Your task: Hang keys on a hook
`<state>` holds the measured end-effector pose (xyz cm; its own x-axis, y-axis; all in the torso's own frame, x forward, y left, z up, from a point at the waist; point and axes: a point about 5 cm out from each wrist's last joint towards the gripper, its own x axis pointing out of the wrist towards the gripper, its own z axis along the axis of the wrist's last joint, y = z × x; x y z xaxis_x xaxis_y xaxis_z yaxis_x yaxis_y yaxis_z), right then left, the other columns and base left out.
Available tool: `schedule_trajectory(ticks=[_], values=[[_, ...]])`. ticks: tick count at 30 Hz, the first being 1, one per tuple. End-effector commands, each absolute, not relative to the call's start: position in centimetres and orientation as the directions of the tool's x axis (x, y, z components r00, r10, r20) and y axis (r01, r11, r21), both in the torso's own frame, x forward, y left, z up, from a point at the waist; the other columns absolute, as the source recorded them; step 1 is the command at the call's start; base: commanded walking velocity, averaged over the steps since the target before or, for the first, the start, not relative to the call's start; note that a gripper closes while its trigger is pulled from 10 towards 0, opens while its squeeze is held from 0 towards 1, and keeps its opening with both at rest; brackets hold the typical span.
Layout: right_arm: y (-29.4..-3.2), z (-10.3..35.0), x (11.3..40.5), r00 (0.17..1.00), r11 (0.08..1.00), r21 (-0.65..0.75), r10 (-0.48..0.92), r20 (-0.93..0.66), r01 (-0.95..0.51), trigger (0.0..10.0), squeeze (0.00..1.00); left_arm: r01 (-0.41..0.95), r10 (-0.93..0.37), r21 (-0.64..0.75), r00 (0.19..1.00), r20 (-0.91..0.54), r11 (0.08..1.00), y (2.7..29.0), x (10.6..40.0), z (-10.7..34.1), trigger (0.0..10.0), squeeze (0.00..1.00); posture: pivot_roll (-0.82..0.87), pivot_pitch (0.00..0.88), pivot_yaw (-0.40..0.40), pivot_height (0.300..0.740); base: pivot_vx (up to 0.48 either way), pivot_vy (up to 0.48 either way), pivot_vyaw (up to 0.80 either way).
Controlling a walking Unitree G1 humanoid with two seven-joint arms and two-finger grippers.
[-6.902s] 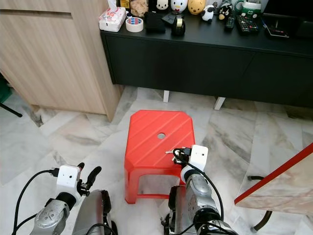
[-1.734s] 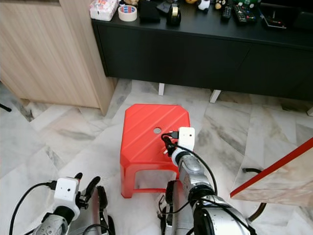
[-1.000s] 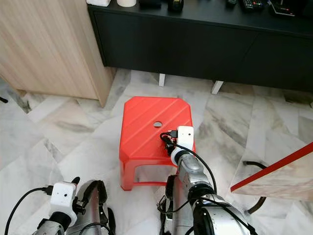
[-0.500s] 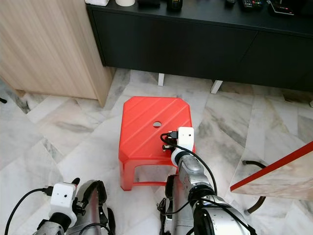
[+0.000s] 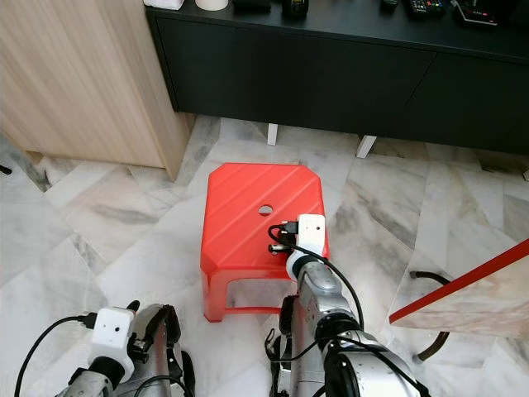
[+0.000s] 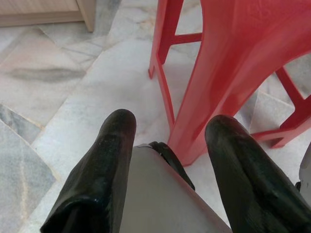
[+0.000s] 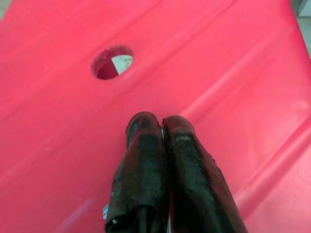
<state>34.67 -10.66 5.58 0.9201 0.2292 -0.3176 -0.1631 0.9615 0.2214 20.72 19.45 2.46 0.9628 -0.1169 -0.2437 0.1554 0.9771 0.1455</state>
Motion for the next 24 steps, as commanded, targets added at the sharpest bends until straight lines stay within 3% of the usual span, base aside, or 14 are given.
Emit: schedule_trajectory(ticks=[1,11,12,13,24], values=[[-11.0,5.4,34.5,0.927,0.962,0.229,0.216,-0.307,-0.149,0.0,0.00,0.161,-0.118,0.141,0.955,-0.273,0.977,19.3,20.4,1.6,10.0,0.00,0.12,0.223,-0.081,0.562,0.000,0.000,0.00],[-10.9,6.5,34.9,0.950,0.958,0.245,0.208,-0.233,-0.150,0.0,0.00,0.153,-0.111,0.148,0.959,-0.261,0.977,19.5,22.1,1.5,10.0,0.00,0.11,0.178,-0.084,0.562,0.000,0.000,0.00],[-10.7,6.7,34.9,0.953,0.956,0.245,0.213,-0.214,-0.159,4.2,0.00,0.150,-0.108,0.149,0.959,-0.262,0.977,19.5,22.5,1.3,10.0,0.00,0.11,0.161,-0.083,0.562,0.000,0.000,0.00],[-10.6,6.8,34.9,0.955,0.955,0.245,0.219,-0.200,-0.167,10.0,0.00,0.149,-0.107,0.149,0.959,-0.261,0.977,19.5,22.7,1.3,10.0,0.00,0.10,0.157,-0.082,0.562,0.000,0.000,0.00],[-10.9,7.5,33.7,0.969,0.953,0.226,0.228,-0.097,-0.202,10.0,0.00,0.127,-0.084,0.154,0.962,-0.259,0.980,19.7,25.5,1.1,10.0,0.00,0.07,0.064,-0.077,0.562,0.000,0.000,0.00]])
